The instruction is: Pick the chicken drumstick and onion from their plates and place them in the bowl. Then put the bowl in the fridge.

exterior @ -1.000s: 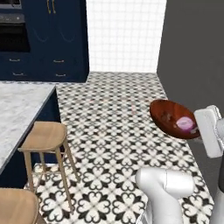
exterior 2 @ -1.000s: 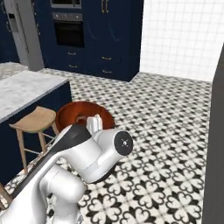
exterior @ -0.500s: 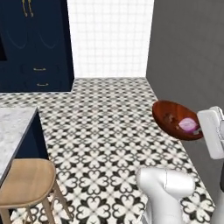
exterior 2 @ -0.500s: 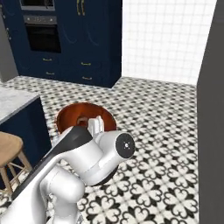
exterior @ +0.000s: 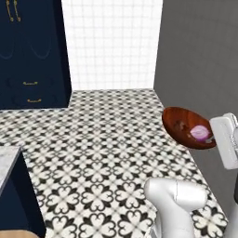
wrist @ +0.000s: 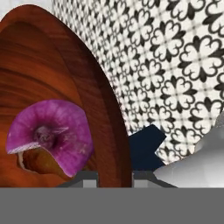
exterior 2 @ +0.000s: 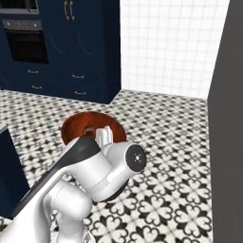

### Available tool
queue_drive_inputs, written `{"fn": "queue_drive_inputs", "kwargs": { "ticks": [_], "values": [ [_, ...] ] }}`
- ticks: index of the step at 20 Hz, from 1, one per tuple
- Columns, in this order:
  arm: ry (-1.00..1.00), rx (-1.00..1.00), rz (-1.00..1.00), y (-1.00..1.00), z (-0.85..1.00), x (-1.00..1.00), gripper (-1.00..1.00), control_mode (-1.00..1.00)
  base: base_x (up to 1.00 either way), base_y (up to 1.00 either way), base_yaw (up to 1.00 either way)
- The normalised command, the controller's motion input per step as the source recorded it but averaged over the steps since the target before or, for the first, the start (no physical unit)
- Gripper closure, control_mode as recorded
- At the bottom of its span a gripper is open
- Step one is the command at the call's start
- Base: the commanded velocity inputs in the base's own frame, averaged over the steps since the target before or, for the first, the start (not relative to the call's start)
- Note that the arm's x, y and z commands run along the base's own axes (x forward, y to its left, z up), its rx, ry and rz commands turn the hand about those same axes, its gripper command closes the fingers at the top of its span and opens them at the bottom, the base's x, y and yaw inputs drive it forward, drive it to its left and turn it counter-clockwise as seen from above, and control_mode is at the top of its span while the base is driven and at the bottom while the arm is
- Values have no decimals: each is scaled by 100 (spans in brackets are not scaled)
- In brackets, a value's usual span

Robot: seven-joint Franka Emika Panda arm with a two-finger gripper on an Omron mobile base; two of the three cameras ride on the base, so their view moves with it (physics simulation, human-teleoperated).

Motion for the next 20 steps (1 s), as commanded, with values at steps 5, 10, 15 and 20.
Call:
{"fn": "queue_drive_inputs", "kwargs": {
  "ticks": [5, 10, 15, 20],
  "values": [
    [0, 0, 0, 0, 0, 0, 100, 100, 100, 0, -3],
    [0, 0, 0, 0, 0, 0, 100, 100, 100, 0, -2],
    [0, 0, 0, 0, 0, 0, 100, 100, 100, -8, 8],
    [0, 0, 0, 0, 0, 0, 100, 100, 100, -13, 38]
  ]
}}
